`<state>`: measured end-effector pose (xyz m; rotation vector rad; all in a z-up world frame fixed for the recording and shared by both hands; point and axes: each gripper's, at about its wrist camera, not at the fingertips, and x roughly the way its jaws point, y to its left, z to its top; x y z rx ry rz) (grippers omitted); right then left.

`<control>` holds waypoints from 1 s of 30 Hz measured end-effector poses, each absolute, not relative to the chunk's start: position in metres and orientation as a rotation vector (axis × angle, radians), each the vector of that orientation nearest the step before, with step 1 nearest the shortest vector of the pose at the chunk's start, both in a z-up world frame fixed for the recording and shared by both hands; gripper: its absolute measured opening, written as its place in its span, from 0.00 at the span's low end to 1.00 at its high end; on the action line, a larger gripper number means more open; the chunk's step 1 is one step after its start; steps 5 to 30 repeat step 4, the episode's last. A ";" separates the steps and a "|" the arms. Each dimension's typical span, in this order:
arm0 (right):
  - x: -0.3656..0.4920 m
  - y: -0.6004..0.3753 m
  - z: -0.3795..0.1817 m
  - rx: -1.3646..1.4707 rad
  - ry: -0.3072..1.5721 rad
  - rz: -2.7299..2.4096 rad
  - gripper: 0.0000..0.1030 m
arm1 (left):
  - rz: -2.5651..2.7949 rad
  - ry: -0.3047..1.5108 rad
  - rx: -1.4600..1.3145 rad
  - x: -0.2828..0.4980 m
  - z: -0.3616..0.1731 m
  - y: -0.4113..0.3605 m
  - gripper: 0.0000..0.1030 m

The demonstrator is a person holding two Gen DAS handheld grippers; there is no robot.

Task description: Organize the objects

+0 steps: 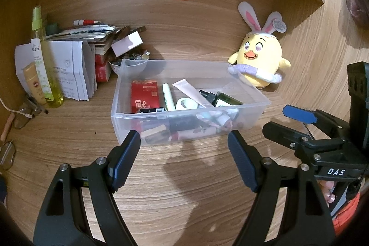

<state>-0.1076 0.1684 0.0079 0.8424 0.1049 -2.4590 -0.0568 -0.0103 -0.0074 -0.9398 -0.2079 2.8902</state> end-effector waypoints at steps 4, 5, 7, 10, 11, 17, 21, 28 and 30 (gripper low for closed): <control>-0.110 0.170 0.007 0.846 0.098 -2.458 0.80 | 2.884 -0.213 -0.949 -0.058 -0.008 -0.011 0.91; -0.110 0.170 0.007 0.846 0.098 -2.458 0.80 | 2.884 -0.213 -0.949 -0.058 -0.008 -0.011 0.91; -0.110 0.170 0.007 0.846 0.098 -2.458 0.80 | 2.884 -0.213 -0.949 -0.058 -0.008 -0.011 0.91; -0.110 0.170 0.007 0.846 0.098 -2.458 0.80 | 2.884 -0.213 -0.949 -0.058 -0.008 -0.011 0.91; -0.110 0.170 0.007 0.846 0.098 -2.458 0.80 | 2.884 -0.213 -0.949 -0.058 -0.008 -0.011 0.91; -0.110 0.170 0.007 0.846 0.098 -2.458 0.80 | 2.884 -0.213 -0.949 -0.058 -0.008 -0.011 0.91; -0.110 0.170 0.007 0.846 0.098 -2.458 0.80 | 2.884 -0.213 -0.949 -0.058 -0.008 -0.011 0.91; -0.110 0.170 0.007 0.846 0.098 -2.458 0.80 | 2.884 -0.213 -0.949 -0.058 -0.008 -0.011 0.91; -0.110 0.170 0.007 0.846 0.098 -2.458 0.80 | 2.884 -0.213 -0.949 -0.058 -0.008 -0.011 0.91</control>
